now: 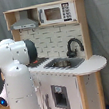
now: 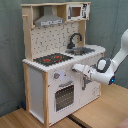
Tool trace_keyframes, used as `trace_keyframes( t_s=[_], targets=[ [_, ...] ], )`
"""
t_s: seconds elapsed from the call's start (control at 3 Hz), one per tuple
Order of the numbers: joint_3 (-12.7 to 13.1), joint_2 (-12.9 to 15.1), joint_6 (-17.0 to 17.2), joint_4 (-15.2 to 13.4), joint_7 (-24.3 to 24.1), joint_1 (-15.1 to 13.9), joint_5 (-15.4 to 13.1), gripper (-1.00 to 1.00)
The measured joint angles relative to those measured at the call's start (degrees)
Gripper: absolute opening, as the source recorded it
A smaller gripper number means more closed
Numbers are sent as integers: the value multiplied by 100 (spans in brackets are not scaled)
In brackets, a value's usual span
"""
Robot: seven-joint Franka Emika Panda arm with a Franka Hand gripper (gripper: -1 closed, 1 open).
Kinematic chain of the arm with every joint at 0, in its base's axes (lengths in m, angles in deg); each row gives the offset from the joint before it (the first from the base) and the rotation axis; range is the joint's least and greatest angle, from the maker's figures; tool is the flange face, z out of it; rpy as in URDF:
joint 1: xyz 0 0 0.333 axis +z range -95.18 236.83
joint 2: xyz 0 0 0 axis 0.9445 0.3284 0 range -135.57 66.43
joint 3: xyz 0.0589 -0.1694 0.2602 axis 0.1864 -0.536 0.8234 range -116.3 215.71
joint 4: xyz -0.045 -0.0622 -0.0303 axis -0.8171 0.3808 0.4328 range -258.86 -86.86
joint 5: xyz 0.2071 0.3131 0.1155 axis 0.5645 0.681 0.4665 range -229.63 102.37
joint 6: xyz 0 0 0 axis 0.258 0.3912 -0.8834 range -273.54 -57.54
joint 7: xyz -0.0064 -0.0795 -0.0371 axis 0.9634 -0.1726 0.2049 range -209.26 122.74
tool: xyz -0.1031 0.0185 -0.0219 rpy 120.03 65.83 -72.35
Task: Play with the kitchen
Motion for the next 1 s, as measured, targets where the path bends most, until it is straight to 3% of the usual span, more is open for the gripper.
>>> trace_keyframes(
  t_s=[1.0],
  targets=[
    [22, -16, 50, 0, 2007, 1, 37, -100]
  ],
)
